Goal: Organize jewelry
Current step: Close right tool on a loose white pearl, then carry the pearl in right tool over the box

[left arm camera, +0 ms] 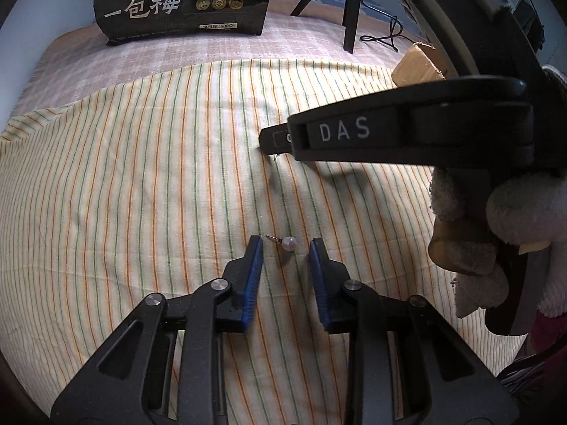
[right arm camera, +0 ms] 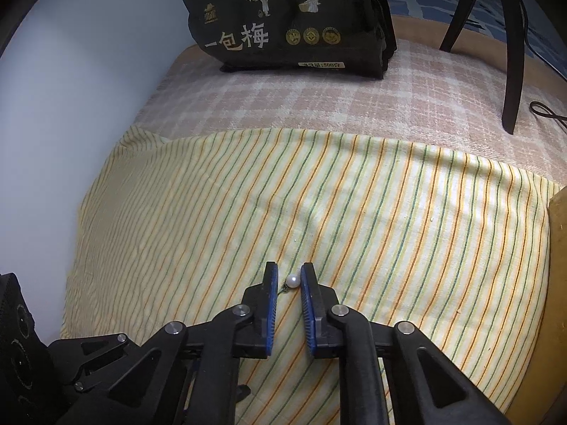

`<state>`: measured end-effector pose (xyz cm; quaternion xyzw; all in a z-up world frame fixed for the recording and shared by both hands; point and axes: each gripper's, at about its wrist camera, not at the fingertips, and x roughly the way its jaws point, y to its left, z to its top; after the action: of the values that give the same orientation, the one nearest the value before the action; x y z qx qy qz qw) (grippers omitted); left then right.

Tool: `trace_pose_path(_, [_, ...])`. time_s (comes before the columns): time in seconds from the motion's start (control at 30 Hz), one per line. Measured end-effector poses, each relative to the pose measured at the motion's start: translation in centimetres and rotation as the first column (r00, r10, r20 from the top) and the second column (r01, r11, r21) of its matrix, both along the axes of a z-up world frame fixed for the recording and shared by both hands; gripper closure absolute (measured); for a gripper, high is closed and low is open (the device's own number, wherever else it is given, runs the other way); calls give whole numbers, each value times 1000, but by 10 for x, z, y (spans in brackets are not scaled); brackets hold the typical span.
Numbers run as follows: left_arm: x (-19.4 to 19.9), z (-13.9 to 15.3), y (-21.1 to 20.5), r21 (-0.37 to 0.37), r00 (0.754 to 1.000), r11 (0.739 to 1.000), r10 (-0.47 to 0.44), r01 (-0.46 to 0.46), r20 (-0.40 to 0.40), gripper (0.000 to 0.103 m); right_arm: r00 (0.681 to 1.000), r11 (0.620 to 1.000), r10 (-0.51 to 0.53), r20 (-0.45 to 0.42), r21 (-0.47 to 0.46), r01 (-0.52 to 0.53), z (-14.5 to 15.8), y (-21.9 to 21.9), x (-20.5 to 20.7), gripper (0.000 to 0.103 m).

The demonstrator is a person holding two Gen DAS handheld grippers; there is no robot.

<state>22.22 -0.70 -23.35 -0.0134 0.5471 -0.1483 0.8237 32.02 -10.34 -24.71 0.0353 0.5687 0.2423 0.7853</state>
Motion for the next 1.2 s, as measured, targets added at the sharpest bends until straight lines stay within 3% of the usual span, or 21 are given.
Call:
trace_pose_path(0.17, [2,-3,0,31,1000,999,-10,9,21,93,1000,1000,-8,-1,6,8,-1,1,1,97])
trace_pose_path(0.5, [-14,4,1,72,998,997,-34,30,56,93,999,999,-33,30,14,33,15,-19,-6,97])
trace_pose_path(0.8, [-21,30,7,44,995,999,3,-8,103,93,994,998,-66,90,20,65,49,-50,-23,97])
trace_pose_path(1.2, [-32,77,-28,-33,982,999,-4,11,191,93,971,990,-137,196,6,138,104,-107,-49,97])
